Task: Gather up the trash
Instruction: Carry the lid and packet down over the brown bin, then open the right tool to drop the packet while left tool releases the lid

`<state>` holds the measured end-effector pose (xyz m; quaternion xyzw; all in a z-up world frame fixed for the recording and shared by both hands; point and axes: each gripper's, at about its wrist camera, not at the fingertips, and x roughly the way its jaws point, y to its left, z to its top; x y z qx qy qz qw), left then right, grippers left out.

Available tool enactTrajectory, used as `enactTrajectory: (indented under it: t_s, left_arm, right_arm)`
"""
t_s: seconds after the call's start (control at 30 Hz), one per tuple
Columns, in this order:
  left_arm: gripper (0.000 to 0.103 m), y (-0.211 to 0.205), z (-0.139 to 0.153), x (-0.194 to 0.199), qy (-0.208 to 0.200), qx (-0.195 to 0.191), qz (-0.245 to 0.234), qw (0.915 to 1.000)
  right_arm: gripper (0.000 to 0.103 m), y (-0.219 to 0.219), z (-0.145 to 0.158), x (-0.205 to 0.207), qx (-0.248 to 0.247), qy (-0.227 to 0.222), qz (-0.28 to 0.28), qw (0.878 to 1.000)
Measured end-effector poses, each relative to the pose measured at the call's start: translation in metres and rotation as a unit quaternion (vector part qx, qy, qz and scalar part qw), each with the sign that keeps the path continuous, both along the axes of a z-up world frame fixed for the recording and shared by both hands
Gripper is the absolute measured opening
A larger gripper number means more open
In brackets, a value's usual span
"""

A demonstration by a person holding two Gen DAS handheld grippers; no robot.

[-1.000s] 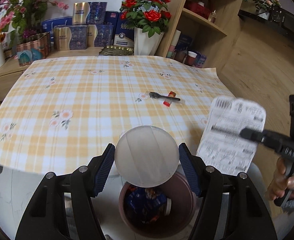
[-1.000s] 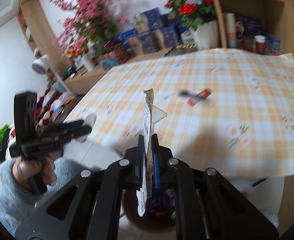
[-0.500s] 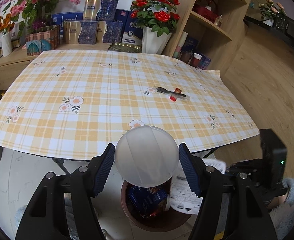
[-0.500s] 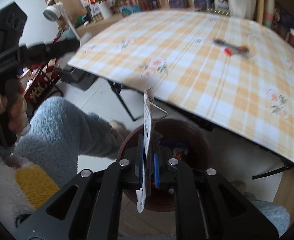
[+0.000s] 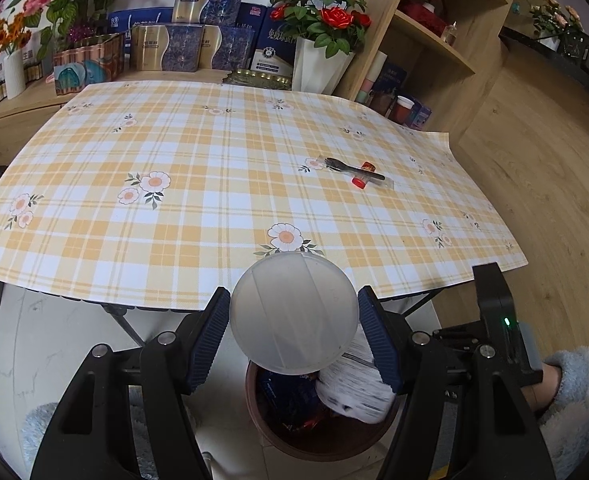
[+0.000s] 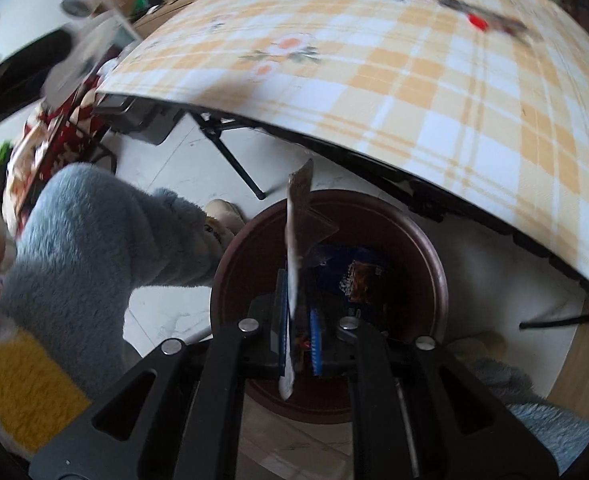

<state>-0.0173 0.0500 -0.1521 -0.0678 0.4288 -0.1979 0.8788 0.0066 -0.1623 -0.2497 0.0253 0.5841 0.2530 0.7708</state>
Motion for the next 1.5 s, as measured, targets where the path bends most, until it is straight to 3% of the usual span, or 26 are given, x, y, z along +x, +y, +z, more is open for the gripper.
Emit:
enactTrajectory:
  t_s: [0.1, 0.17, 0.33, 0.57, 0.73, 0.83, 1.13, 1.5]
  left_arm:
    - [0.064, -0.002, -0.001, 0.000, -0.002, 0.003, -0.004, 1.0000]
    - [0.064, -0.004, -0.002, -0.002, -0.006, 0.005, -0.010, 0.9999]
    - [0.064, -0.011, -0.008, -0.005, -0.011, 0.008, -0.028, 0.9995]
    - [0.064, -0.030, -0.021, -0.014, -0.023, 0.013, -0.073, 0.9970]
    - [0.064, -0.043, -0.039, -0.022, -0.037, 0.016, -0.098, 0.9944]
    - [0.064, -0.048, -0.051, -0.027, -0.036, 0.012, -0.109, 0.9933]
    - [0.064, -0.058, -0.083, -0.017, 0.015, 0.037, -0.123, 0.9916]
    - [0.065, -0.066, -0.089, -0.017, 0.027, 0.043, -0.140, 0.9889]
  right_arm:
    - [0.071, -0.005, 0.004, 0.001, 0.003, -0.016, -0.016, 1.000]
    - [0.072, -0.007, 0.008, 0.001, 0.002, -0.028, -0.014, 1.000]
    - [0.093, -0.018, 0.026, -0.005, -0.014, -0.081, -0.032, 0.996]
    - [0.097, -0.043, 0.053, -0.027, -0.038, -0.191, -0.068, 0.979]
    - [0.097, -0.065, 0.058, -0.035, -0.044, -0.220, -0.136, 0.965]
    - [0.097, -0.072, 0.055, -0.030, -0.051, -0.216, -0.158, 0.962]
    - [0.097, -0.092, 0.040, -0.018, -0.043, -0.190, -0.224, 0.955]
    - [0.097, -0.094, 0.039, -0.018, -0.043, -0.187, -0.229, 0.954]
